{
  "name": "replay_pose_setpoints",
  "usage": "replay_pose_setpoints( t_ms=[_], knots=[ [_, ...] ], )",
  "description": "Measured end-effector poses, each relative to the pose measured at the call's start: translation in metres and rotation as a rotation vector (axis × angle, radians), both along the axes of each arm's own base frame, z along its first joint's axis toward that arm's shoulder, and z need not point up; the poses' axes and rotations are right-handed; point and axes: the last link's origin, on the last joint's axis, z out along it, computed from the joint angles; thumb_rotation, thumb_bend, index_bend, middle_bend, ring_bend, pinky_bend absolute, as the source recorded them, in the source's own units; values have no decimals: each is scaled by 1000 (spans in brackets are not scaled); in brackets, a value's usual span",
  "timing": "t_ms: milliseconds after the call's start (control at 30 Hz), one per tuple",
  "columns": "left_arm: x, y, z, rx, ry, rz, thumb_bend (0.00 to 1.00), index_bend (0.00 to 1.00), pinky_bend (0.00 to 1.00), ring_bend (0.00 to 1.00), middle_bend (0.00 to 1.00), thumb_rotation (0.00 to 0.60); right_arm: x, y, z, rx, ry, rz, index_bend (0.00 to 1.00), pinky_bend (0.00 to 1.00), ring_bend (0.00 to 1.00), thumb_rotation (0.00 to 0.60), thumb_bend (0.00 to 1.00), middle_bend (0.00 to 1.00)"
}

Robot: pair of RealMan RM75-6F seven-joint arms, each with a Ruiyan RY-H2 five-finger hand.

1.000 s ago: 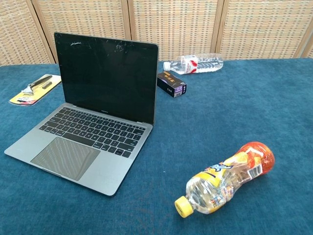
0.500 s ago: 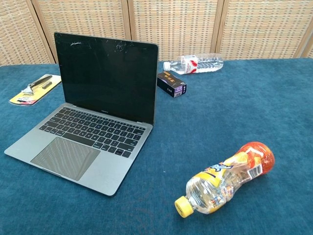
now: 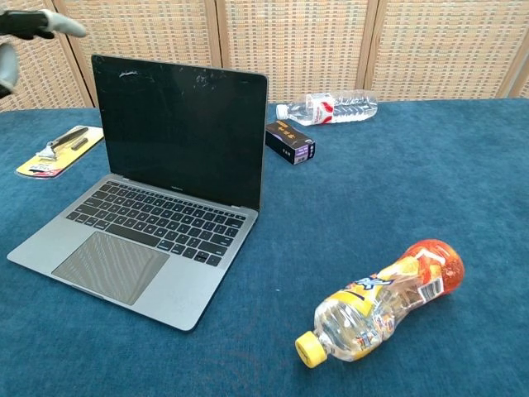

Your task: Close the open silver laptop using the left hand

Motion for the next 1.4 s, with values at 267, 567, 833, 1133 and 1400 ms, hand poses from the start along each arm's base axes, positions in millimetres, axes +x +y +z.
replay_pose_setpoints(
  t_ms=[267,567,833,1133,1400],
  knots=[
    [47,38,5,-14,96,-72,1000,0,0,0,0,600,-5,-3,0,6,-12,-20,0,0,0,600,52,0],
    [72,57,-2,-17,123,-87,1000,0,0,0,0,600,-6,-5,0,11,-19,-24,0,0,0,600,53,0],
    [79,76,-17,-20,156,-43,1000,0,0,0,0,600,-5,-5,-1,11,-22,-17,0,0,0,600,52,0],
    [82,89,-43,-41,204,-4,1000,0,0,0,0,600,-5,-5,-1,2,-26,-9,0,0,0,600,51,0],
    [82,94,-49,-28,194,13,1000,71,12,0,0,600,-4,-4,-2,-4,-27,0,0,0,0,600,53,0]
  ],
)
